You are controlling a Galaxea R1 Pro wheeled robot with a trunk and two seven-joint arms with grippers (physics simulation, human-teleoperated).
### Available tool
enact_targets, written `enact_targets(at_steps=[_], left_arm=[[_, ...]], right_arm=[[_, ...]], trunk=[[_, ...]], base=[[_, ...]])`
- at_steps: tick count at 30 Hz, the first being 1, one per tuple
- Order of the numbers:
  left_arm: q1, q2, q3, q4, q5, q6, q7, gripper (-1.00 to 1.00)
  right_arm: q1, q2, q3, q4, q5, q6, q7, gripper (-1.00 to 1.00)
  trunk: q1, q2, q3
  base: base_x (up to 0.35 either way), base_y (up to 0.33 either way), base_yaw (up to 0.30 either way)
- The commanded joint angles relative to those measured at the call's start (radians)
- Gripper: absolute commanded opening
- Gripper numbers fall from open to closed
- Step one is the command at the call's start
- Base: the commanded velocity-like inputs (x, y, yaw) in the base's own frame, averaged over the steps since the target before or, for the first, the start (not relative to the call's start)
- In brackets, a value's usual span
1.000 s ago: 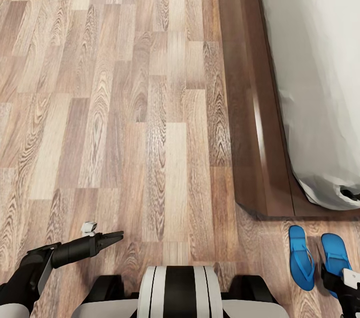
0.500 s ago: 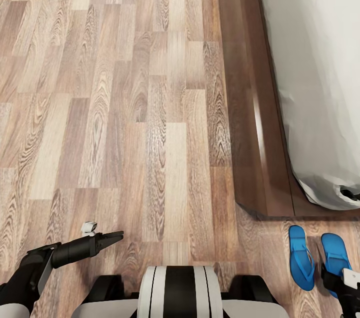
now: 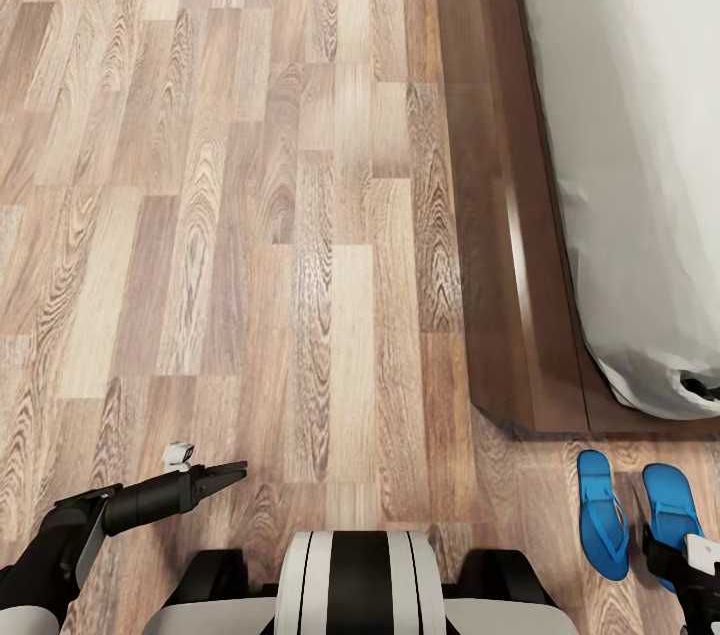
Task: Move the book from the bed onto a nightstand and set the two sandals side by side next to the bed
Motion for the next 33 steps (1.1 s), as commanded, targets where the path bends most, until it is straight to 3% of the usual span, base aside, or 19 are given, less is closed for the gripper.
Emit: enact_targets(at_steps=[1, 23, 24, 33], left_arm=[[0.000, 0.000, 0.000, 0.000, 0.000, 0.011, -0.004, 1.00], [0.000, 0.000, 0.001, 0.000, 0.000, 0.011, -0.004, 1.00], [0.000, 0.000, 0.001, 0.000, 0.000, 0.011, -0.004, 1.00], [0.000, 0.000, 0.000, 0.000, 0.000, 0.011, -0.004, 1.00]], right_arm=[[0.000, 0.000, -0.001, 0.001, 0.005, -0.003, -0.002, -1.00], [0.000, 0.000, -0.001, -0.002, 0.006, -0.004, -0.002, -1.00], [0.000, 0.000, -0.001, -0.002, 0.006, -0.004, -0.002, 1.00], [0.000, 0.000, -0.001, -0.002, 0.005, -0.004, -0.002, 1.00]], trunk=[[0.000, 0.000, 0.000], [0.000, 0.000, 0.000], [0.000, 0.000, 0.000], [0.000, 0.000, 0.000]], base=[[0.000, 0.000, 0.000], [0.000, 0.000, 0.000], [0.000, 0.000, 0.000], [0.000, 0.000, 0.000]])
